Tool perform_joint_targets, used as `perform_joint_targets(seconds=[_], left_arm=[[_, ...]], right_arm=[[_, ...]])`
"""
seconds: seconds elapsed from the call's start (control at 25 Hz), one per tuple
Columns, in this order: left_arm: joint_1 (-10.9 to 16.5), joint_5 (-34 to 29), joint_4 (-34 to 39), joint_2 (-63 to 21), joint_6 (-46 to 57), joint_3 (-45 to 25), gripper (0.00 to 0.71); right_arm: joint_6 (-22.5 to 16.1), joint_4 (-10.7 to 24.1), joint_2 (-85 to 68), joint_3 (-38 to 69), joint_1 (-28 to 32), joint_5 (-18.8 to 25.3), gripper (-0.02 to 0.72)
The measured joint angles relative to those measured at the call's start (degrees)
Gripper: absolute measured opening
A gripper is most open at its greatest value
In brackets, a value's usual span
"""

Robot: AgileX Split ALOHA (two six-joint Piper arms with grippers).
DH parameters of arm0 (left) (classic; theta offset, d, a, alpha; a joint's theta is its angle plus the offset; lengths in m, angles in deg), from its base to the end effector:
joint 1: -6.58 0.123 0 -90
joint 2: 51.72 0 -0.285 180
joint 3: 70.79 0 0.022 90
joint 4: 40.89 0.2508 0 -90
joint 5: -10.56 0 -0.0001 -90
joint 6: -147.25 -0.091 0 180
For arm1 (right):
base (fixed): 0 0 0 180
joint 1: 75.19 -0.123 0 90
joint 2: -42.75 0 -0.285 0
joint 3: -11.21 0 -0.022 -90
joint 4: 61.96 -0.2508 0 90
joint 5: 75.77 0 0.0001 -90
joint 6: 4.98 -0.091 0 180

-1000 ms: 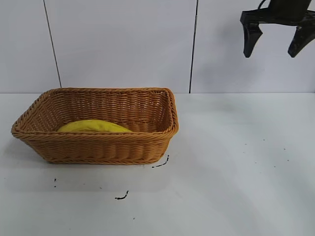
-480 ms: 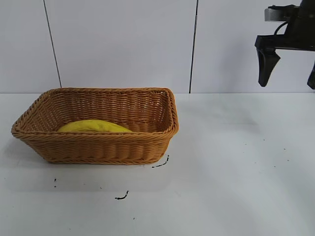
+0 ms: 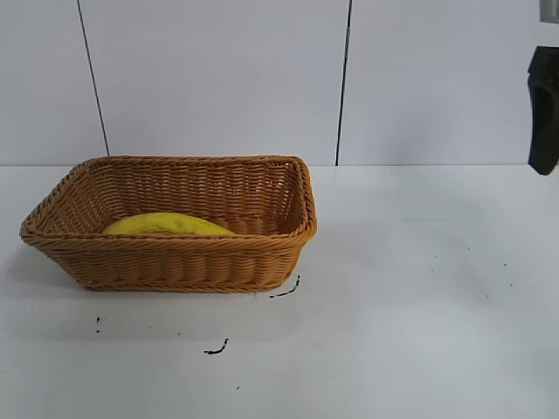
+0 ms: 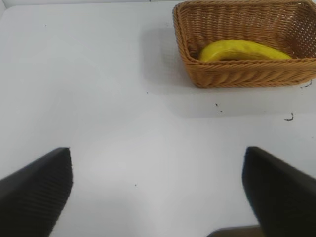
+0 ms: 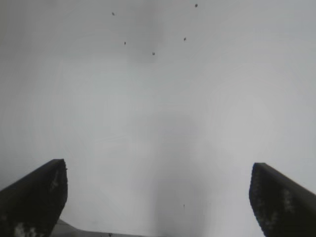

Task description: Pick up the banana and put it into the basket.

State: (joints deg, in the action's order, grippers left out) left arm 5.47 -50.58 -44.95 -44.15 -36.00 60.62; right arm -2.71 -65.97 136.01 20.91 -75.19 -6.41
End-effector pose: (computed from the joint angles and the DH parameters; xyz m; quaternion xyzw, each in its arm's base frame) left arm -0.0059 -0.0055 0.2768 0.0340 0.8528 -0.0257 0.5205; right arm 0.2777 0.0060 0.2827 -0.0096 0.9971 0.0322 0.0676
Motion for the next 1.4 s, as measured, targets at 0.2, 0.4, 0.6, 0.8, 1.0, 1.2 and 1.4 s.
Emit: perform_joint_targets(seconds=[0.2, 0.4, 0.6, 0.8, 1.0, 1.2, 1.4], left_arm=[[0.0, 0.0, 0.0, 0.0, 0.0, 0.0, 0.693], [0.0, 0.0, 0.0, 0.0, 0.0, 0.0, 0.693], [0.0, 0.0, 0.0, 0.0, 0.0, 0.0, 0.693], [0.0, 0.0, 0.0, 0.0, 0.0, 0.0, 0.693], [0.0, 0.0, 0.0, 0.0, 0.0, 0.0, 0.693], [0.0, 0.0, 0.0, 0.0, 0.0, 0.0, 0.693], [0.0, 0.0, 0.0, 0.0, 0.0, 0.0, 0.693]], right_arm=[[-0.3, -0.2, -14.3, 9.7, 0.0, 0.1, 0.69], [-0.3, -0.3, -28.3, 19.3, 0.0, -0.3, 0.69], [-0.2, -0.4, -43.5, 29.7, 0.0, -5.0, 0.69], [-0.1, -0.4, -57.8, 37.8, 0.0, -8.8, 0.69], [-0.1, -0.4, -67.6, 38.7, 0.0, -10.4, 0.69], [-0.1, -0.7, -76.5, 38.8, 0.0, -10.5, 0.69], [-0.1, -0.8, -85.1, 38.8, 0.0, -10.5, 0.69]])
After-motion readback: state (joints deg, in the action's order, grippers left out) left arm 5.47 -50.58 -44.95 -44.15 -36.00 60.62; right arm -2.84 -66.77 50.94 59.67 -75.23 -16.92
